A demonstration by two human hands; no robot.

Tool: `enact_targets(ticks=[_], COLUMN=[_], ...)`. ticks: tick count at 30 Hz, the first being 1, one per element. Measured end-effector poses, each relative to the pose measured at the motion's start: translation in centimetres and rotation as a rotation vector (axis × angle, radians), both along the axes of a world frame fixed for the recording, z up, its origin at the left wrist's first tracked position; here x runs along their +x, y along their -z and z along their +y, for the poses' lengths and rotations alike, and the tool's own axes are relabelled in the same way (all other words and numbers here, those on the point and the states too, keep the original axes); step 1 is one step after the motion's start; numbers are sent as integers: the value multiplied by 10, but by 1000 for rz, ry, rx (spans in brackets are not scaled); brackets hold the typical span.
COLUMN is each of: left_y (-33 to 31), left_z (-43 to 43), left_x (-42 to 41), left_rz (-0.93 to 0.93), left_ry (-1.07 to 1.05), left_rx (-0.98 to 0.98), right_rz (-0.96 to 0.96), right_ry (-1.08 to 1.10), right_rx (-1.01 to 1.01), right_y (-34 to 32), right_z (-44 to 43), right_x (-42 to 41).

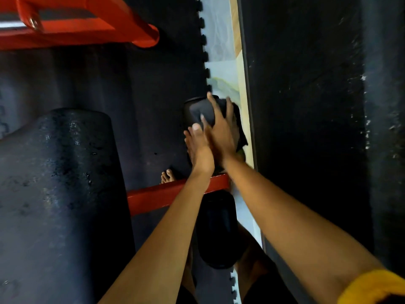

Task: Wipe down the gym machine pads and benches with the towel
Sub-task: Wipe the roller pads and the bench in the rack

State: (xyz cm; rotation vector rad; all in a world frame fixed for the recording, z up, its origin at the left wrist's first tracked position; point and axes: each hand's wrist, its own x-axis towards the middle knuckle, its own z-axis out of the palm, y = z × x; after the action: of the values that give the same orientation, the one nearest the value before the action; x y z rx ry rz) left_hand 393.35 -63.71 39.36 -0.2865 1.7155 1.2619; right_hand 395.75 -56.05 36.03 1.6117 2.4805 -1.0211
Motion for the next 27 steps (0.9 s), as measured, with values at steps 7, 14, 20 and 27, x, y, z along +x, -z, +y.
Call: enact_targets(ticks=[7, 14, 20, 27], left_y=[5, 49, 28, 42], left_z=[-7, -4, -1, -7], left_x=[-16, -38, -4, -26], left_rz=[-54, -276, 5, 54], left_ry=[-214, -118, -77, -148], left_rx=[35, -102, -144, -208], right_rz=[48, 107, 141, 112], right_ry=[-82, 4, 77, -57], right_rx=[72, -28, -69, 88], right_y=[-8, -3, -2, -7], right_z=[-48, -79, 16, -29], right_x=[47, 81, 2, 36])
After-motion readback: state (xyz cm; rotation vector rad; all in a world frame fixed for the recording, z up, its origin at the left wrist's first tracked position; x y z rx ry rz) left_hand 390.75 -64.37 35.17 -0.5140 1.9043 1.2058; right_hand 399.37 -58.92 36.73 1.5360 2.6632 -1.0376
